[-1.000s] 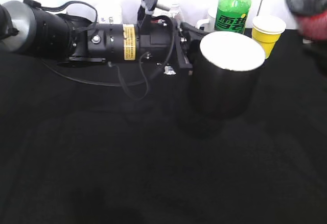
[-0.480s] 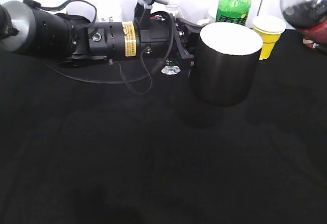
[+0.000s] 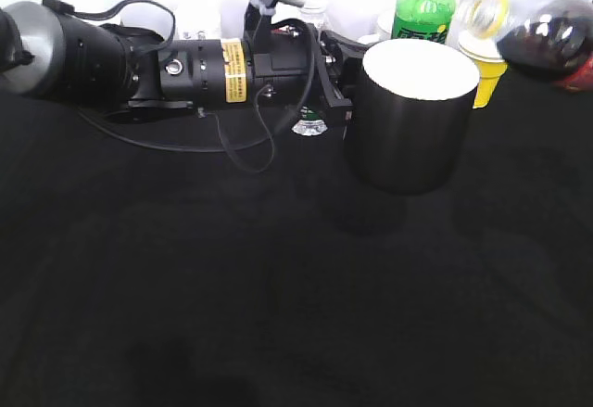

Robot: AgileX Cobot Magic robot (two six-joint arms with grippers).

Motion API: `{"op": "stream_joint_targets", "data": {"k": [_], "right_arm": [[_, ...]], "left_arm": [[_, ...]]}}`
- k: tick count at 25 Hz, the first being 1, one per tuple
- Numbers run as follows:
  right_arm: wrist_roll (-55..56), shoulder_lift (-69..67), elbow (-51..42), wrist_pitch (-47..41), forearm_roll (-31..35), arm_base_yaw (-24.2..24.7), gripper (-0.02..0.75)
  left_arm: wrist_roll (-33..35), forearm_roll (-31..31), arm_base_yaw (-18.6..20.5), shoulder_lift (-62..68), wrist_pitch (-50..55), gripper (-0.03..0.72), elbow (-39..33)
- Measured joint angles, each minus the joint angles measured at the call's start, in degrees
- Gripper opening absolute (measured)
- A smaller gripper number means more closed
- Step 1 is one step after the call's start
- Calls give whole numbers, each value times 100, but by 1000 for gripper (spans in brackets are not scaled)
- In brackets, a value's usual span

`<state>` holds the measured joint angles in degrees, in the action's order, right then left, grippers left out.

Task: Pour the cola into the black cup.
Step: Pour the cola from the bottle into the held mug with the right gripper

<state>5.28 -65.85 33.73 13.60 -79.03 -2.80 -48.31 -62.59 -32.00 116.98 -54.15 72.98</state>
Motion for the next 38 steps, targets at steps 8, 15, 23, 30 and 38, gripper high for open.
{"op": "stream_joint_targets", "data": {"k": [8,15,23,30,38], "right_arm": [[-528,0,235,-12,68,0,357],[-959,0,328,-41,80,0,357],[-1504,0,328,0,63,0,357],[-1756,0,528,-6,51,0,357],[-1777,-116,719,-37,47,0,357]], "left_arm": [[0,-250,0,0,-192,42,0],[-6,-275,0,0,-254,42,0],[-6,-281,0,0,-254,42,0],[-84,-484,0,0,-259,42,0],[-88,-528,0,0,-259,42,0]]}}
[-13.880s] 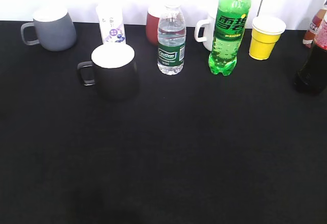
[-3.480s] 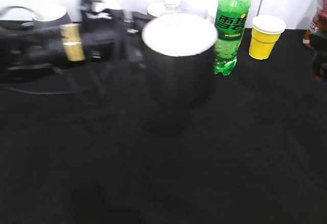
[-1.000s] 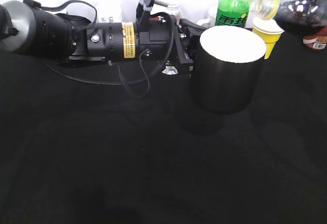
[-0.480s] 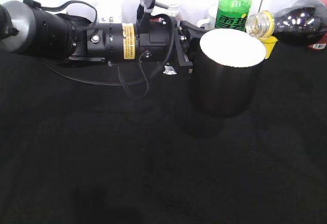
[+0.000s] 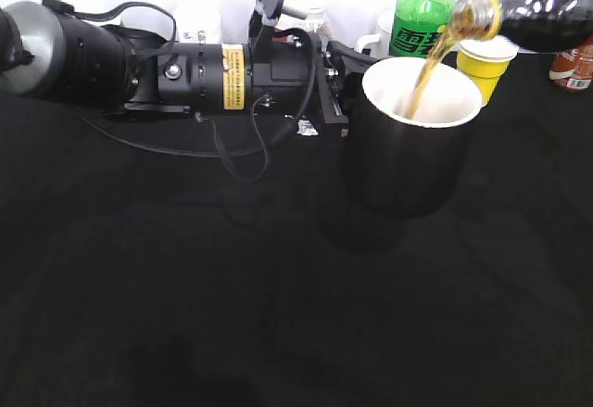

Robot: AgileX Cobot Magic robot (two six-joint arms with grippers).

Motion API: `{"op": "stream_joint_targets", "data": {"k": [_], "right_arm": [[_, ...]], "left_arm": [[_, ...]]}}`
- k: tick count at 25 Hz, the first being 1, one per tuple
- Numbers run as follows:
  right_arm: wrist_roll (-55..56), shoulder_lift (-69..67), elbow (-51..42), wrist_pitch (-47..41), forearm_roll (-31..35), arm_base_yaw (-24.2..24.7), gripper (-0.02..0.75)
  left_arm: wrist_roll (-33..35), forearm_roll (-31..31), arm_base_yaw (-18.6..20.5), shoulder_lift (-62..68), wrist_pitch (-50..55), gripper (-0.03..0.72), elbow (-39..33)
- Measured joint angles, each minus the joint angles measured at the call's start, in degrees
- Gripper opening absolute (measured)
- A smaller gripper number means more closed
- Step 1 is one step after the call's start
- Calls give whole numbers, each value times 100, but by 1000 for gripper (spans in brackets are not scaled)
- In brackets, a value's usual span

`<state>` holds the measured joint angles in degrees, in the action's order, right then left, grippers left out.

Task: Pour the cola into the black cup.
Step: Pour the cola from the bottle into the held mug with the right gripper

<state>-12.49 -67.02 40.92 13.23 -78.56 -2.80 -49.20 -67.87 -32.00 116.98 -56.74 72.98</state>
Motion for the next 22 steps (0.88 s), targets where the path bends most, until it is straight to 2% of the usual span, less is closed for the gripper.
{"op": "stream_joint_targets", "data": {"k": [22], "right_arm": [[-229,-56,7,-57,-70,0,357]], "left_arm": [[0,-59,0,0,5,42,0]]}}
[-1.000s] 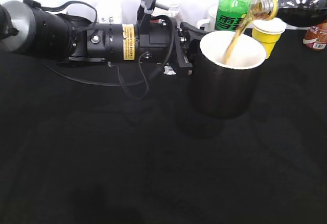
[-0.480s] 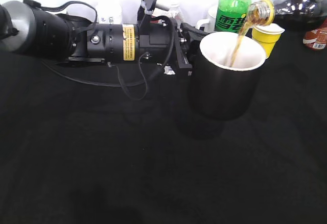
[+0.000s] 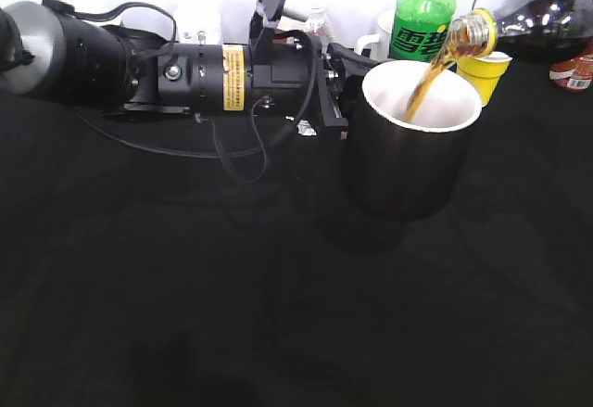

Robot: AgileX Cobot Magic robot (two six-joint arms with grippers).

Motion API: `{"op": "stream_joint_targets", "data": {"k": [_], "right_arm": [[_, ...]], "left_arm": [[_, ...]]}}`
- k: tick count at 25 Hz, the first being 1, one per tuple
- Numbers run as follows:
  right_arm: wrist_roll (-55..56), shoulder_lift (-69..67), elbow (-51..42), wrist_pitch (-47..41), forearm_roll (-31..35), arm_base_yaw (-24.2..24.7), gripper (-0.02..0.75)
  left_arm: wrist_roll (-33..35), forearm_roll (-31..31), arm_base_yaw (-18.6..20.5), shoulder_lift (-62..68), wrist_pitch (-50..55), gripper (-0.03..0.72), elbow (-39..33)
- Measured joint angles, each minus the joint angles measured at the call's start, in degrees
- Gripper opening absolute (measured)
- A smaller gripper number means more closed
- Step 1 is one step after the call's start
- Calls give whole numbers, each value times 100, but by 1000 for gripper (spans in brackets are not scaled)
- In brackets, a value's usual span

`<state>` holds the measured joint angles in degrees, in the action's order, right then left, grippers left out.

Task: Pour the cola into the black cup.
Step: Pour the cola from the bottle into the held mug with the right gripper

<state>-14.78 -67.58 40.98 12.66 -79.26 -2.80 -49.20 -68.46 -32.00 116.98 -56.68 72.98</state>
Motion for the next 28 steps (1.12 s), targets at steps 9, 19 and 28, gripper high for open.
{"op": "stream_joint_targets", "data": {"k": [9,19,28], "right_arm": [[-35,0,4,-35,-28,0,357],[-46,0,11,-56,-197,0,357],[-49,0,11,-63,-197,0,357]], "left_arm": [[0,-29,0,11,6,42,0],[0,-29,0,11,16,42,0],[5,-72,0,11,37,42,0]]}}
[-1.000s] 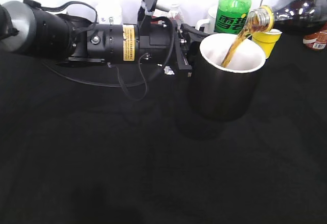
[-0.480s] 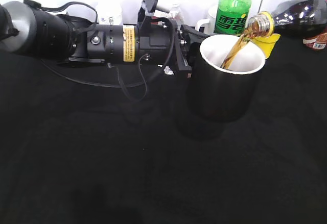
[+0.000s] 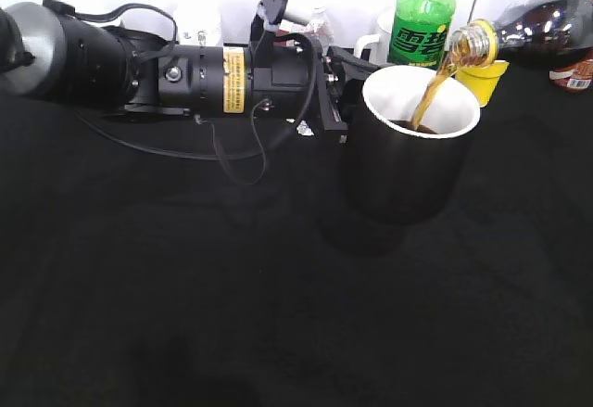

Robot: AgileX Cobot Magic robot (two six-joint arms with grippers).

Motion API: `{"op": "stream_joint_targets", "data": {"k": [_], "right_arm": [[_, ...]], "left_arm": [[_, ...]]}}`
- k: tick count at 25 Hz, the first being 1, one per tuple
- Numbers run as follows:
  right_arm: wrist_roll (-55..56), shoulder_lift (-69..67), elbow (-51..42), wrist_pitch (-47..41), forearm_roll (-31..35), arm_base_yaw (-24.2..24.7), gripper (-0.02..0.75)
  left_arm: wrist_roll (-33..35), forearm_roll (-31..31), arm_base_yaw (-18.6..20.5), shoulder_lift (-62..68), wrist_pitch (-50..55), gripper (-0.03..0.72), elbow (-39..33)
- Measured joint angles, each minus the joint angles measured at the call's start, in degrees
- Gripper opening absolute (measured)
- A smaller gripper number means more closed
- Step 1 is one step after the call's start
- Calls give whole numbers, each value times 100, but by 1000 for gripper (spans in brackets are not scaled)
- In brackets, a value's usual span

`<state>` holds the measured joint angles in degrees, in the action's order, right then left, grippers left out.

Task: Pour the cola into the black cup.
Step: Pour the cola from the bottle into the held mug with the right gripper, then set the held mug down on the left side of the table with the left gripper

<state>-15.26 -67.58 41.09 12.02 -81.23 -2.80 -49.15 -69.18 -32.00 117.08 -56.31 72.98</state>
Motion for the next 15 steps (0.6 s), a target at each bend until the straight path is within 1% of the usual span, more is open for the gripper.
{"op": "stream_joint_targets", "data": {"k": [5,7,11,13,14,15], "right_arm": [[65,0,0,17,15,0,357],[226,0,0,176,341,0,357],[591,0,0,341,567,0,357],[748,0,0,347,946,0,357],[1106,0,0,395,1343,0,357],[1647,0,0,480,1972,0,357]], "left_arm": [[0,-6,0,0,3,42,0],[0,11,0,0,3,42,0],[0,81,0,0,-3,42,0],[0,81,0,0,-3,42,0],[0,81,0,0,-3,42,0],[0,81,0,0,-3,42,0]]}}
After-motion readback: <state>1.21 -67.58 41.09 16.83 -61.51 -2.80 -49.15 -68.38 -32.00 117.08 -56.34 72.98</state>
